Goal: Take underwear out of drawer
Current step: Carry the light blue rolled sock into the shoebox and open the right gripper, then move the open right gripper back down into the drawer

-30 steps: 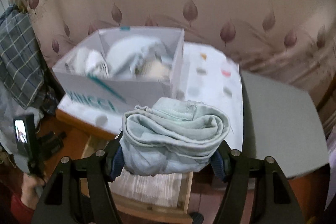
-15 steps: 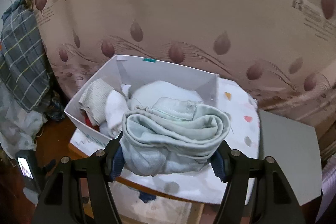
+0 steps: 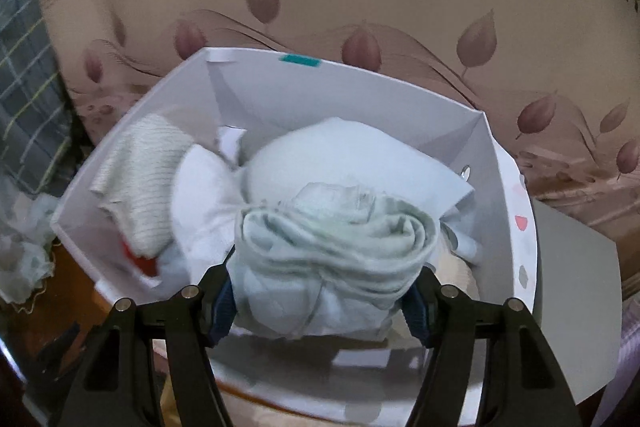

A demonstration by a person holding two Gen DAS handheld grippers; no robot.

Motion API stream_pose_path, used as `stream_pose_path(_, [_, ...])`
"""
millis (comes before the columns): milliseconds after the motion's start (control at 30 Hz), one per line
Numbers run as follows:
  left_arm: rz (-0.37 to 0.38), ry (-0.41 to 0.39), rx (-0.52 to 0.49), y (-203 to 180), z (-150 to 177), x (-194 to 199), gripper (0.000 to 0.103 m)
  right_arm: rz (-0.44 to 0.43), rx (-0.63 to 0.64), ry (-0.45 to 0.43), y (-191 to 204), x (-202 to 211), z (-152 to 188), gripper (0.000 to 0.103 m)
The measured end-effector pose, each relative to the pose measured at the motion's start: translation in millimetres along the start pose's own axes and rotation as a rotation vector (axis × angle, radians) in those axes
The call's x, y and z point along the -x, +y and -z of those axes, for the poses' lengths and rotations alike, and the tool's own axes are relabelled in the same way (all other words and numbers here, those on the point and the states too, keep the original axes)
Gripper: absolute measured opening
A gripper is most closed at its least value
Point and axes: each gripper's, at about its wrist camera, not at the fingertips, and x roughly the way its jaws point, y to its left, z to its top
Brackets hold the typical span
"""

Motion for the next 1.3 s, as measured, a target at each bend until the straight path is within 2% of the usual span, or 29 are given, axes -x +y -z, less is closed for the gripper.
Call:
stream_pose_path(133, [-0.001,0.004,-0.02,-5.2,0.1,-1.4,0.054,-0.025,-0.054,0.014,-12.2,-13.4,-4.2,0.068])
stream_pose_path(300, [-0.006,0.006,-0.034,-10.9,1.1,-3.5,0.054,-0.016,-0.038,0.013,-8.7,-17.1,-3.3,0.07])
stream_pose_path(367, [-0.003,0.008,-0.034,-11.7,2.1,-4.0,0.054,-0.01,-0.024,0.002,-5.6,-14.9,-0.4,0.072])
stream_pose_path(500, [-0.002,0.013,-0.04,-14.9,2.8,-5.1,0.053,-0.002,-0.02,-0.015,-6.4,-9.3,0.3,0.084])
stream_pose_path(567, [-0.009,0.014,-0.052,-17.1,3.2,-5.8,0.054,0.001,-0.025,-0.018,-7.6,-6.2,0.4,0.084])
stream_pose_path(1000, [-0.023,0.022,-0.073,-20.0,5.1,-9.2,0.054,0.016,0.073,-0.104,8.1,49.4,1.2,0.089])
stream_pose_path(1300, [-0.028,0.014,-0.084,-21.7,5.8,-8.2,0.054,-0.029,0.172,-0.192,19.7,94.1,44.3,0.089])
